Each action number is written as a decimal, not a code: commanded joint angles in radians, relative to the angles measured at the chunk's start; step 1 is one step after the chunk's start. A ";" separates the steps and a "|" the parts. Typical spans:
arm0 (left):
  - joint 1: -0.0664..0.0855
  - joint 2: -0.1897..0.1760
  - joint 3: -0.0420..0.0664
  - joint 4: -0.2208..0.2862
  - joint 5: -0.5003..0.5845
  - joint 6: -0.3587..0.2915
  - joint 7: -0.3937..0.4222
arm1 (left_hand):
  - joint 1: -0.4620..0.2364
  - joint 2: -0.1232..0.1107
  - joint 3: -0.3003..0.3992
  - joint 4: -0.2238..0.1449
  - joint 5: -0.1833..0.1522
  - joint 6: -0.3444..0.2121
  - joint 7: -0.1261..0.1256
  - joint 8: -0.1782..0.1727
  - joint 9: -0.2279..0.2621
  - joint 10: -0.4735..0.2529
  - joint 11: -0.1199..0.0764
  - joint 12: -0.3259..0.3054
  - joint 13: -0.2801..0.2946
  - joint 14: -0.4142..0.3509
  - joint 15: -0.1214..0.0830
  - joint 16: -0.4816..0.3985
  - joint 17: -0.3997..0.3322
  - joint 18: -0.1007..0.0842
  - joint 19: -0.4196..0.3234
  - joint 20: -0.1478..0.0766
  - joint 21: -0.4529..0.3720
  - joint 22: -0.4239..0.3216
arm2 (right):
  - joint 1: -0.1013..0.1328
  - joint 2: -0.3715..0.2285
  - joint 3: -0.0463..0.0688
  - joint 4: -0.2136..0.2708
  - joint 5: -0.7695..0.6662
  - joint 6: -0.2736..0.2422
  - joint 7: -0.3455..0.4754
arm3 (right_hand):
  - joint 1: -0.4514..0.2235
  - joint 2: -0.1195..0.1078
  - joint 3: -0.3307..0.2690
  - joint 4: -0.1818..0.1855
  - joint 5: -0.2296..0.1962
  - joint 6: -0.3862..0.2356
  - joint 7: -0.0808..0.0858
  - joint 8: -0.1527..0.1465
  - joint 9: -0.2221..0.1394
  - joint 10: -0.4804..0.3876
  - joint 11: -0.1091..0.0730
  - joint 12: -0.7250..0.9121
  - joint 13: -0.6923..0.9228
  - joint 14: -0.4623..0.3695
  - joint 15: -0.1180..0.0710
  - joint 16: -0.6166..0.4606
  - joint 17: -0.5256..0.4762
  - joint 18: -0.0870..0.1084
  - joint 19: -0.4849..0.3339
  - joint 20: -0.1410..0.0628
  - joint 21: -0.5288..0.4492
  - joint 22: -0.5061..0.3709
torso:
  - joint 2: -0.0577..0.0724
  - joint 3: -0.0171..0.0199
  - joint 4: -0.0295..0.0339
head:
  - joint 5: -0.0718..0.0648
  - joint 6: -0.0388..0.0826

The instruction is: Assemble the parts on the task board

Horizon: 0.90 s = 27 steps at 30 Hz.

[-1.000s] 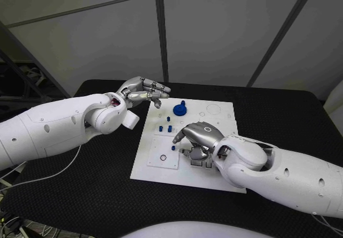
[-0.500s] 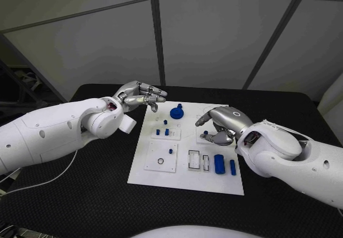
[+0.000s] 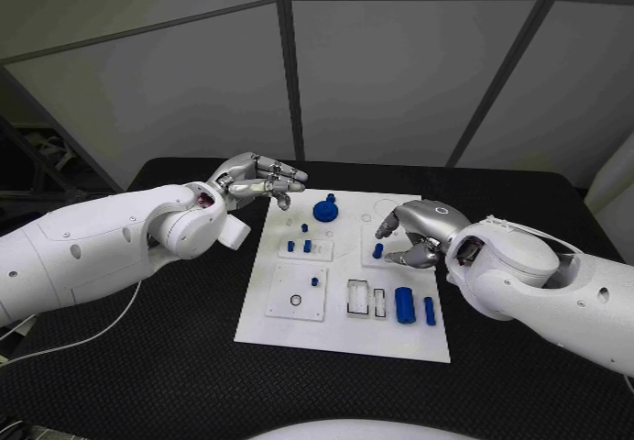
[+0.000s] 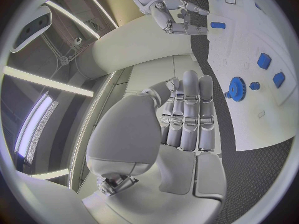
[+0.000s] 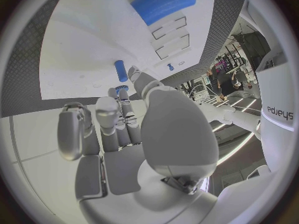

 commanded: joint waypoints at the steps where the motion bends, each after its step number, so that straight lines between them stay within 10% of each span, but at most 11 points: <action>1: 0.001 0.001 0.001 0.000 0.004 0.010 0.002 | -0.007 0.001 -0.003 -0.001 -0.002 -0.006 0.004 -0.004 -0.002 -0.007 -0.003 -0.003 0.002 0.003 0.005 -0.006 -0.001 -0.012 -0.005 0.000 -0.006 0.001 | 0.002 0.010 0.001 -0.009 -0.012 0.062 -0.015 | 0.013 0.004 -0.006 0.004 -0.005 -0.001 -0.008 0.003 0.000 -0.003 -0.001 0.006 -0.001 -0.003 -0.003 -0.001 -0.002 0.020 0.002 0.004 -0.004 0.096 | 0.001 -0.0002 -0.0006 | 0.002 0.000; 27: 0.001 0.001 0.001 -0.003 0.004 0.010 -0.001 | -0.008 0.002 -0.003 -0.001 -0.003 -0.006 0.004 -0.004 -0.002 -0.007 -0.002 -0.003 0.002 0.003 0.006 -0.007 -0.001 -0.012 -0.005 0.000 -0.007 0.001 | 0.002 0.069 0.000 -0.073 0.005 0.089 0.003 | 0.033 0.074 0.110 0.019 0.008 0.092 -0.004 0.024 0.012 0.210 -0.046 0.036 0.009 0.012 -0.037 0.044 0.035 0.007 0.032 -0.025 0.046 0.143 | 0.001 0.0000 -0.0014 | 0.005 -0.009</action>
